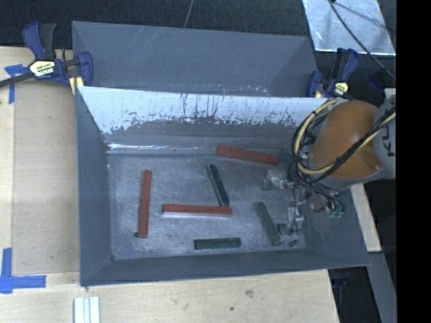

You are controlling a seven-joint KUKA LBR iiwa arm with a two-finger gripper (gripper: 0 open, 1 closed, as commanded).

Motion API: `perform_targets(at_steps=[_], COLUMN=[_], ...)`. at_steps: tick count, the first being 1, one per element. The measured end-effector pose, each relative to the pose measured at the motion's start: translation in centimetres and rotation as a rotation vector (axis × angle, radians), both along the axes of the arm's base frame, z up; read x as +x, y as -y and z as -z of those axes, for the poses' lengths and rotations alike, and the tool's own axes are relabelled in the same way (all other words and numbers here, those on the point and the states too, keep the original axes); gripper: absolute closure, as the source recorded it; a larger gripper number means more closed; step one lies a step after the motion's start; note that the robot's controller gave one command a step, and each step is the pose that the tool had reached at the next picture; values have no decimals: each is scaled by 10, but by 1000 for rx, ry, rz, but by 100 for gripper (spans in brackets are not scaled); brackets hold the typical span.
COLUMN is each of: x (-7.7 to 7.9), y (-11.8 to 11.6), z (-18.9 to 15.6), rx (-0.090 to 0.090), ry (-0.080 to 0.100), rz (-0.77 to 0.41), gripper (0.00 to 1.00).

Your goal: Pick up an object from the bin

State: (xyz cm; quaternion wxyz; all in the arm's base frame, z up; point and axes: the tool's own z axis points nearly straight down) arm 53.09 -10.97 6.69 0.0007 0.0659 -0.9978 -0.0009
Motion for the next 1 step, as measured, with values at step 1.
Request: perform_targets(at_steps=[1], x=[-3], y=[17], z=[-18], rx=[-4], ry=[6], rz=[-43], gripper=[0])
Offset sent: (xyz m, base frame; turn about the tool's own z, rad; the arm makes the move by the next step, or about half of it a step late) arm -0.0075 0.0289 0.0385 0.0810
